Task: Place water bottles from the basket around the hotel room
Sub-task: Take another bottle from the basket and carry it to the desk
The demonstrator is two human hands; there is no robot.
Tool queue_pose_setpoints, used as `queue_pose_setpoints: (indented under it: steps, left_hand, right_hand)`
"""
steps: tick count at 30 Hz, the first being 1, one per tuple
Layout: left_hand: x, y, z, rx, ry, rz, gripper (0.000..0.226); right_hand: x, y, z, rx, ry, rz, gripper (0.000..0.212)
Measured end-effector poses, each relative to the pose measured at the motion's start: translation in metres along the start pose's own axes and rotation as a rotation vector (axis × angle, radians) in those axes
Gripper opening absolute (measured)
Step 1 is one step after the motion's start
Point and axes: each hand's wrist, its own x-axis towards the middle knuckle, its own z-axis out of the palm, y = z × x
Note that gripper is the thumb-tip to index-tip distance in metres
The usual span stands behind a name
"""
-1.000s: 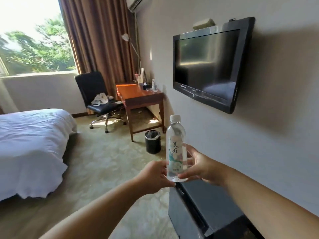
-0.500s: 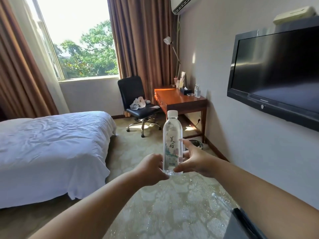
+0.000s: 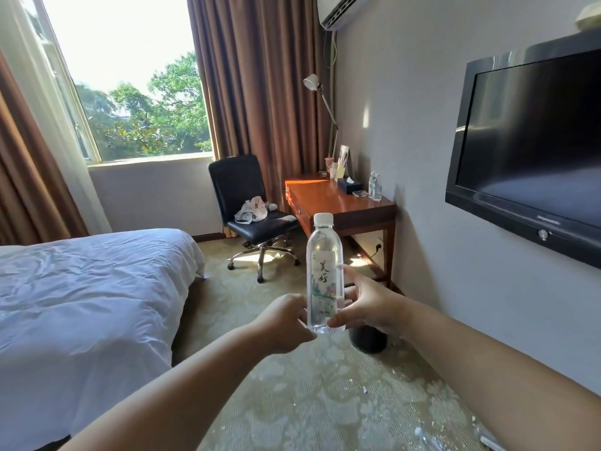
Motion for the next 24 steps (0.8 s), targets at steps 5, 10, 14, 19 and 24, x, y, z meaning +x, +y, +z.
queue_pose_setpoints:
  steps: [5, 10, 14, 19, 24]
  left_hand:
    - [0.119, 0.003, -0.014, 0.004, -0.015, 0.020, 0.040]
    - [0.212, 0.000, -0.030, -0.015, -0.026, 0.017, 0.039]
    - [0.275, -0.017, -0.045, 0.005, -0.063, 0.035, 0.039]
    - [0.353, -0.053, -0.067, 0.020, -0.098, 0.067, 0.035]
    - [0.448, -0.101, -0.109, 0.031, -0.126, 0.088, 0.035]
  right_hand:
    - [0.078, 0.002, -0.089, -0.036, 0.036, 0.005, 0.102]
    - [0.150, 0.006, -0.152, -0.059, 0.063, 0.019, 0.103]
    - [0.205, 0.015, -0.185, -0.062, 0.109, 0.039, 0.091]
    - [0.283, 0.029, -0.214, -0.054, 0.151, 0.063, 0.106]
    - [0.380, 0.023, -0.236, -0.069, 0.203, 0.085, 0.119]
